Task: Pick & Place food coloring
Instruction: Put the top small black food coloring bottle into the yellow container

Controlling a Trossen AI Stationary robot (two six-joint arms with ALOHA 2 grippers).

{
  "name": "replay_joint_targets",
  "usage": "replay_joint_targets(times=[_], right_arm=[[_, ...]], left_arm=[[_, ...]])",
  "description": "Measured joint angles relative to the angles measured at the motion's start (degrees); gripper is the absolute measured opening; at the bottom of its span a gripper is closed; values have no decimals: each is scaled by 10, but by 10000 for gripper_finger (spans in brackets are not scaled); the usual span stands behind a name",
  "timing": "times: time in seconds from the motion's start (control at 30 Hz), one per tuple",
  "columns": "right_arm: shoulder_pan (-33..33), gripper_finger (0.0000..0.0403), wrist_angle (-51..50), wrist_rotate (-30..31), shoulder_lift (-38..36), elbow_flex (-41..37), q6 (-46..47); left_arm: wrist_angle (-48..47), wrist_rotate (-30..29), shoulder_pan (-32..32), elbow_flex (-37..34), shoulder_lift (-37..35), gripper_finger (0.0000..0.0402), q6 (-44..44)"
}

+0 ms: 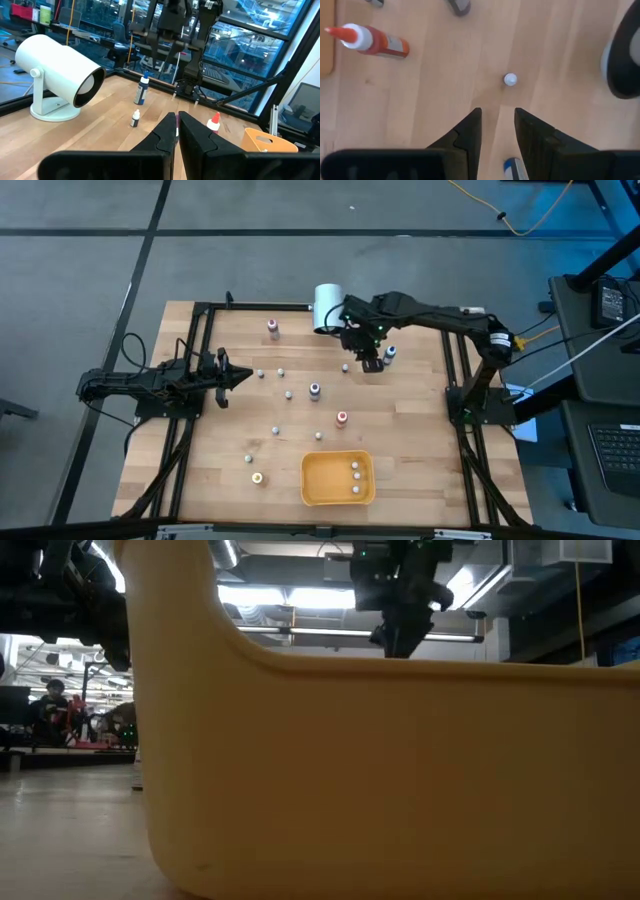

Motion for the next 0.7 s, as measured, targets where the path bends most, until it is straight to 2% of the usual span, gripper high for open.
replay_joint_targets(times=[0.23, 0.57, 0.7], right_arm=[[0, 118, 96, 0, 0, -44, 10], [0, 119, 178, -1, 0, -128, 48], [0, 141, 201, -1, 0, -158, 60]], left_arm=[[0, 0, 0, 0, 0, 17, 0], [0, 0, 0, 0, 0, 17, 0], [0, 0, 0, 0, 0, 17, 0]])
